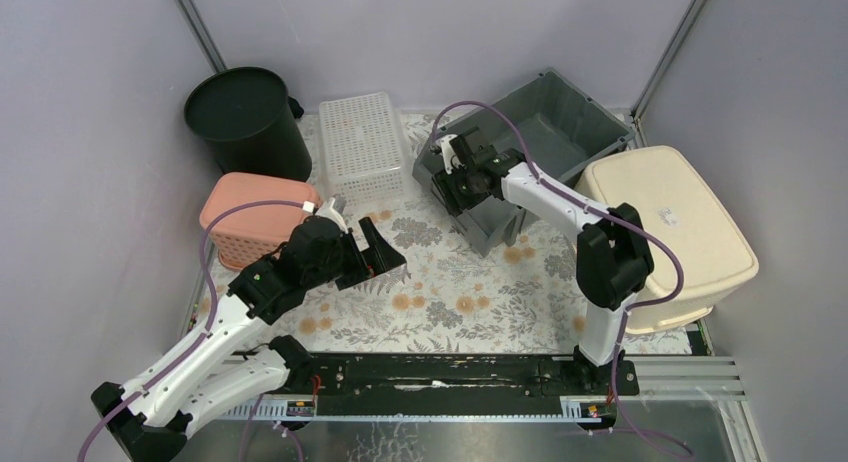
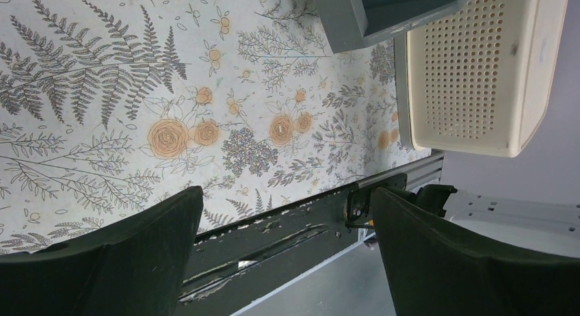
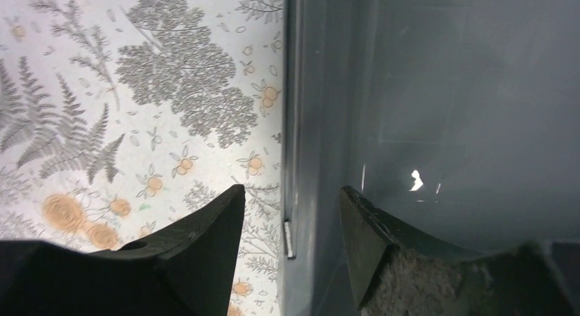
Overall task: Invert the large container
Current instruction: Move the container to the center of the board.
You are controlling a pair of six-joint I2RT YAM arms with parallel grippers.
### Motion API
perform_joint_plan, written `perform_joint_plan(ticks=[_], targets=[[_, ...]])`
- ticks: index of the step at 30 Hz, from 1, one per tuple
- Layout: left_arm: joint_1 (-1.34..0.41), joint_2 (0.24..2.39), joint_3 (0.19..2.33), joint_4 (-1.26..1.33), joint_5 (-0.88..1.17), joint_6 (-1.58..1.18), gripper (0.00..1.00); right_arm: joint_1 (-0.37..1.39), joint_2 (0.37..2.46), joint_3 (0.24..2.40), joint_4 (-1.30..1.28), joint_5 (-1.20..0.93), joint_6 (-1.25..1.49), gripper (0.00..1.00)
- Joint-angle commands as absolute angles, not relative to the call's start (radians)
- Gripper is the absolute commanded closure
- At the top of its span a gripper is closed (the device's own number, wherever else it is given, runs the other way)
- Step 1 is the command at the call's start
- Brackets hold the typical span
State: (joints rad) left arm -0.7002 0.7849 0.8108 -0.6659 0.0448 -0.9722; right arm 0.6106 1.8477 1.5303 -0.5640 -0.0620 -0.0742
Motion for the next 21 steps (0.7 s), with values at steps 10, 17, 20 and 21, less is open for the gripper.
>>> perform_joint_plan(ticks=[10, 17, 20, 21], targets=[[-0.701, 0.769, 0.807, -0.643, 0.032, -0.967, 0.00, 0.617, 1.921, 1.519, -0.399, -0.006, -0.097, 0.40], [-0.701, 0.765, 0.805, -0.650, 0.024, -0.973, 0.00, 0.617, 1.965, 1.528, -0.377, -0.006, -0.094, 0.55], [-0.701, 0.766, 0.805, -0.649, 0.024, -0.974, 0.00, 0.617, 1.985, 1.537, -0.379, -0.012, -0.089, 0.58], [-0.701, 0.766, 0.803, -0.649, 0.024, -0.974, 0.00, 0.617, 1.990, 1.535, -0.376, -0.014, -0.088, 0.57]])
